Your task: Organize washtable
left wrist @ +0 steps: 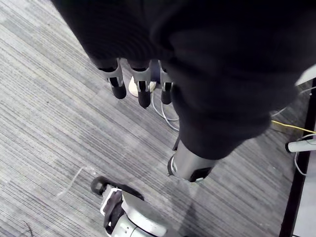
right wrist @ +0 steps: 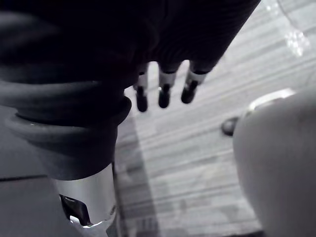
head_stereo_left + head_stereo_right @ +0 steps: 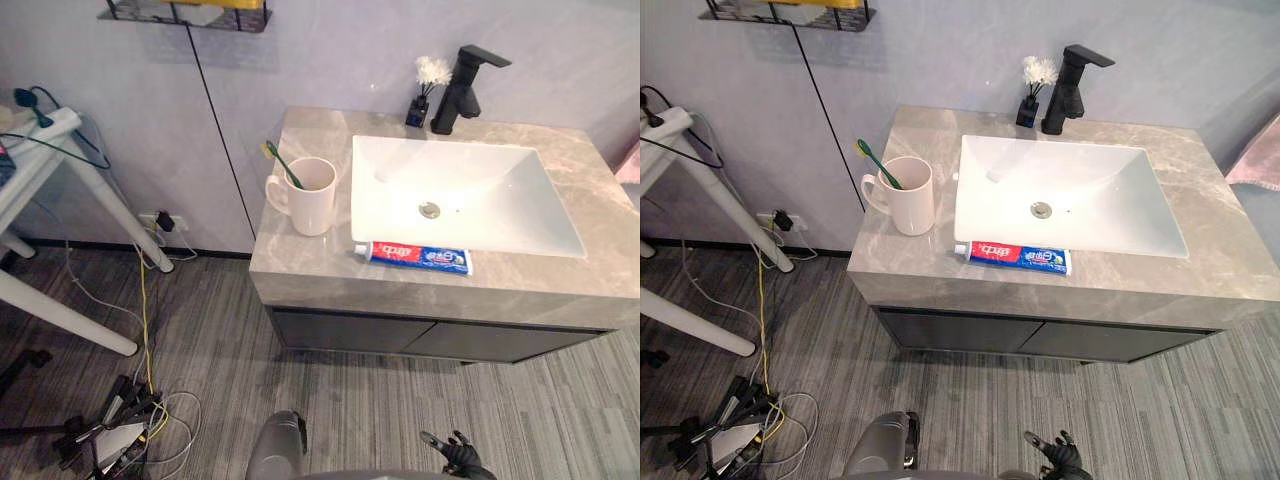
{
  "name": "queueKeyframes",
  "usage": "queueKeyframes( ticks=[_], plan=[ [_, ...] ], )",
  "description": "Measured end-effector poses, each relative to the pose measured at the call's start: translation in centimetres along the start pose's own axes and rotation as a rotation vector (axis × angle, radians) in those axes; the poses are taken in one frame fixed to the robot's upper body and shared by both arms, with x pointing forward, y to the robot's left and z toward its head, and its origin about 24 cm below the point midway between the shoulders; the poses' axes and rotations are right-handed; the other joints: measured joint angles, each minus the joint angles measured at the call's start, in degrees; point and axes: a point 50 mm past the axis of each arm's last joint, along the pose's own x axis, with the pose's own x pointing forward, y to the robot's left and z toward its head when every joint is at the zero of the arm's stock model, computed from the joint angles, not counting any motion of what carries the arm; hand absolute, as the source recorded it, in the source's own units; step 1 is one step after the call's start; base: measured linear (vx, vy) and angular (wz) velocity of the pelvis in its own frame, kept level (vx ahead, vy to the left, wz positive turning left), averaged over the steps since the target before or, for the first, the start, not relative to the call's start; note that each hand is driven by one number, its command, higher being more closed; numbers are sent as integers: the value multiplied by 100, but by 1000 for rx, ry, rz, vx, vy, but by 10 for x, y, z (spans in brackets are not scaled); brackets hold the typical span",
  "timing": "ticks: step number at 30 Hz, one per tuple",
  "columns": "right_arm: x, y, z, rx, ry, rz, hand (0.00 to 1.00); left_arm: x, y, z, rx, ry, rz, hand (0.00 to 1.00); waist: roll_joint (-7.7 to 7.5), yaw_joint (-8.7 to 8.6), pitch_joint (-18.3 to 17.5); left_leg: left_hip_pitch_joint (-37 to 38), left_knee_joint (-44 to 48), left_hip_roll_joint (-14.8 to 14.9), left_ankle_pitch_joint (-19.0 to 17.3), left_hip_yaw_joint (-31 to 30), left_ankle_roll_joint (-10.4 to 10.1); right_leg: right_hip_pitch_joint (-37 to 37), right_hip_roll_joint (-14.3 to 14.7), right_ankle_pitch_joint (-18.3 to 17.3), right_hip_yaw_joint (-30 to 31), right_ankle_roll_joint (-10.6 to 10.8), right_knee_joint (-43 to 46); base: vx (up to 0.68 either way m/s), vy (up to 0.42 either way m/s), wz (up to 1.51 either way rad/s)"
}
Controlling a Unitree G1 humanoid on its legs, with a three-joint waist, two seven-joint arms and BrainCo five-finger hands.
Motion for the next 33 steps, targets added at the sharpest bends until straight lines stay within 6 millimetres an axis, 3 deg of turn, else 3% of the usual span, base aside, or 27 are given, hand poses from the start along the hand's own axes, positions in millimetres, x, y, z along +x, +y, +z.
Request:
queueKeyframes(
  ticks=[2,4,5,6,8,9,10,12,15,16,17,19,21,22,23,24,27,28,33],
  plan=[
    [0,-2,-3,39,15,-17,0,1,-2,3,-42,-3,9,0,0,137,-85,24,164,-22,-314,165,38,-35,-114,5,78,14,4,140,190,-42],
    [0,-2,-1,69,15,-21,0,0,-4,0,-37,14,3,0,-2,129,-198,383,-115,-156,-446,510,148,-487,-364,-22,322,-47,1027,225,227,-55],
    [1,-2,1,69,9,-17,0,1,-4,0,-30,14,1,0,2,127,-199,531,-229,-187,-453,603,165,-772,-447,-32,395,-208,1632,257,253,-50],
    [3,-6,7,63,-8,-19,0,1,-4,2,9,13,-11,0,61,32,-169,1049,-479,-215,-461,737,297,-1570,-555,251,560,-817,3509,277,231,-29],
    [2,-5,5,63,-2,-17,0,3,-1,5,30,4,-8,0,33,-102,-184,1406,-655,-211,-463,777,332,-1846,-526,230,565,-806,4371,204,103,3],
    [2,-4,3,61,4,-14,0,5,-1,10,46,-10,-10,0,-27,-199,-212,1717,-890,-198,-450,781,344,-2003,-447,120,340,-752,4776,183,24,11],
    [1,-5,2,60,6,-14,0,6,-5,15,60,-24,-23,0,-29,-191,-216,1969,-1084,-167,-429,812,307,-2090,-381,-11,79,-705,4791,330,10,1],
    [1,-5,1,62,5,-15,0,7,-14,23,84,-51,-52,0,-5,-207,-229,2247,-1346,-83,-384,844,227,-2269,-225,-223,-343,-613,4338,260,-31,-2],
    [1,-3,2,64,1,-11,0,9,-28,36,73,-87,-78,0,-13,-244,-248,2393,-1410,46,-363,738,19,-2397,69,-71,-555,-661,2787,324,-155,14],
    [0,0,-3,65,17,-6,0,9,-29,40,71,-105,-79,0,-128,-237,-316,2420,-1412,-20,-354,625,-89,-2279,177,662,-486,-861,1946,298,-200,21],
    [-1,-3,-4,62,20,-12,0,6,-41,39,59,-100,-104,0,-53,-226,-376,2464,-1410,57,-384,435,-194,-2132,256,536,-520,-697,1879,322,-238,25],
    [0,-8,-1,42,11,-19,0,3,-54,36,52,-96,-135,0,112,-214,-416,2486,-1446,181,-237,172,-429,-2031,308,467,-634,-747,1895,207,-178,30],
    [0,-10,0,35,12,-22,0,0,-63,34,66,-98,-160,0,153,-235,-429,2618,-1589,198,-82,-66,-510,-1860,294,195,-837,-754,1936,198,-189,38],
    [1,-13,-2,61,30,-47,0,0,-64,33,70,-94,-156,0,203,-249,-466,2674,-1682,200,78,-149,-534,-1762,288,161,-934,-766,1898,129,-145,38],
    [1,-16,-3,76,40,-67,0,0,-62,34,70,-96,-152,0,133,-266,-450,2675,-1774,189,259,-212,-540,-1650,289,162,-1015,-767,1725,130,-158,41],
    [0,-17,-4,85,48,-74,0,0,-62,34,71,-97,-152,0,167,-267,-469,2694,-1890,207,355,-272,-577,-1516,345,171,-1127,-774,1460,79,-122,30],
    [1,-19,-6,92,62,-82,0,0,-61,28,73,-82,-154,0,240,-310,-508,2779,-2175,308,440,-363,-559,-1206,627,443,-1243,-796,761,35,-58,13],
    [2,-24,-9,91,81,-83,0,5,-19,11,114,-4,-91,0,236,-353,-335,3107,-3036,-29,256,-718,-368,-685,782,1621,-820,-564,-981,0,0,0],
    [2,-24,-8,90,80,-83,0,5,-19,11,114,-4,-91,0,242,-350,-332,3103,-3040,-33,257,-718,-367,-690,775,1622,-827,-564,-980,0,0,0]
  ],
)
